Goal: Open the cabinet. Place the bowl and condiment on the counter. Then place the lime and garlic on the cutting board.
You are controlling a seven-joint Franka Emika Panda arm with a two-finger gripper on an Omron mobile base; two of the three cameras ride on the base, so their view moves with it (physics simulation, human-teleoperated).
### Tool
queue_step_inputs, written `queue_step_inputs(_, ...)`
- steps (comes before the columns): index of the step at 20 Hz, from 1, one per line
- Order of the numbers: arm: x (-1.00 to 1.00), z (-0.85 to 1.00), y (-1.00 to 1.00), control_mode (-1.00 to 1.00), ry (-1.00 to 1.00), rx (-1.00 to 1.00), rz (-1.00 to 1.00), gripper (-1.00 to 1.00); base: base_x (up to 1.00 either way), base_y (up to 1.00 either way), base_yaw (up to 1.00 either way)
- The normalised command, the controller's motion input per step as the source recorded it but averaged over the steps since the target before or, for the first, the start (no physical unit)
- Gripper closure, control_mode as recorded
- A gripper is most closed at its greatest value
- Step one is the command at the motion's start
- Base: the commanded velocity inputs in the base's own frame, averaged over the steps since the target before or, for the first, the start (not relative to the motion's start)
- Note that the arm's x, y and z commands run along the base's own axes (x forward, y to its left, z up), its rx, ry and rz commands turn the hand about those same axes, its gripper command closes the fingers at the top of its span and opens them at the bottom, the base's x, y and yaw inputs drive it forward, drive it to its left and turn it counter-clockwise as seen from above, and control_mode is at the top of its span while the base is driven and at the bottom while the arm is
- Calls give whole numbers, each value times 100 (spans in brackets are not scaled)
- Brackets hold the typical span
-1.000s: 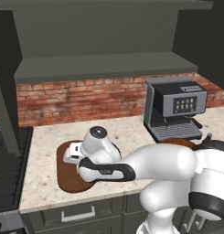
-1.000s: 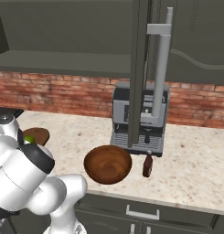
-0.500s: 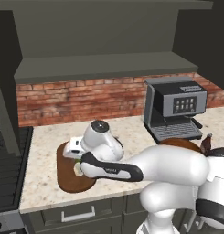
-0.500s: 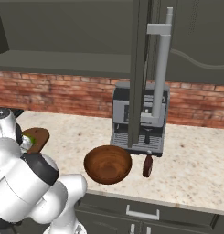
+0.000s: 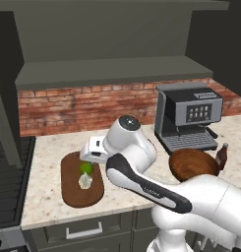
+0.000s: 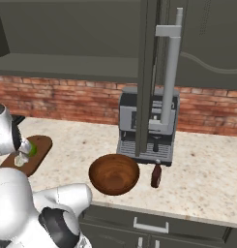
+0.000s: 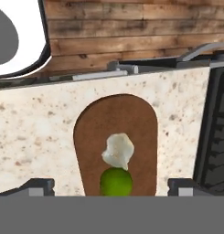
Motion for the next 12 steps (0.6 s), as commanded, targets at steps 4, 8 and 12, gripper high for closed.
queue_step_inputs(4, -20, 74, -66, -100, 0, 4, -2, -100, 0, 0, 0)
queue_step_inputs(8, -1, 66, -60, -100, 0, 4, -9, -100, 0, 0, 0)
queue_step_inputs(12, 0, 39, -66, -100, 0, 4, -11, -100, 0, 0, 0)
